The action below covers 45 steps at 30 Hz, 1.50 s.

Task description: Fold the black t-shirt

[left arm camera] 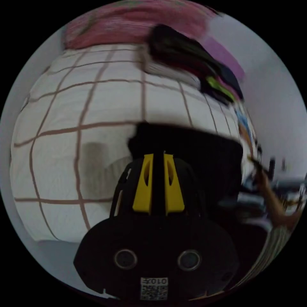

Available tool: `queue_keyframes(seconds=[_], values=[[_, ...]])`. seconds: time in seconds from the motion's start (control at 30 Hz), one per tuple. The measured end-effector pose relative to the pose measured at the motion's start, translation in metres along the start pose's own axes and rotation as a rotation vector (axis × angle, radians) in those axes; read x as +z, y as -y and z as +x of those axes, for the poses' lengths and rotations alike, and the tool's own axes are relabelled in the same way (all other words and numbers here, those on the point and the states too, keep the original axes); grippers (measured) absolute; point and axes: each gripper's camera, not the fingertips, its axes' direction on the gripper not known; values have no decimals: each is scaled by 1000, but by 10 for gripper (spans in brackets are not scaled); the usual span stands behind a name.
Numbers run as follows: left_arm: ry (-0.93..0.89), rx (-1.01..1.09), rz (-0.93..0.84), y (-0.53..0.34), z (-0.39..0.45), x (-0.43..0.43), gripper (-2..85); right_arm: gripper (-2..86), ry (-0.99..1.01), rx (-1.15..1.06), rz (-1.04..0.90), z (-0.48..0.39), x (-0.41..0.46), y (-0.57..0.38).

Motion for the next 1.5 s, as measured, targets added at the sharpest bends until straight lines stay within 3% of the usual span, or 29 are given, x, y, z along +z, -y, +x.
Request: queue_keyframes(seconds=[0.07,0.33,0.57,0.7,0.83,0.93,1.3,1.5], values=[[4,182,-66,-23,36,15,73,69,17,4,-34,-16,11,-15],[-16,459,-160,-64,99,52,62,48,-35,52,-165,-80,57,-35],[-72,427,-216,-81,94,72,34,40,-126,29,-217,-113,58,-45],[-7,493,-147,-96,107,60,50,45,-183,-5,-184,-148,46,-57],[71,598,-22,-115,131,49,66,40,-249,-188,-63,-214,34,-76],[101,655,-65,-123,145,67,71,38,-330,-277,-55,-256,47,-86],[76,581,-189,-152,156,115,58,28,-245,-340,-281,-317,107,-90],[116,379,-70,-198,141,93,31,27,-168,-469,-334,-333,87,-89]])
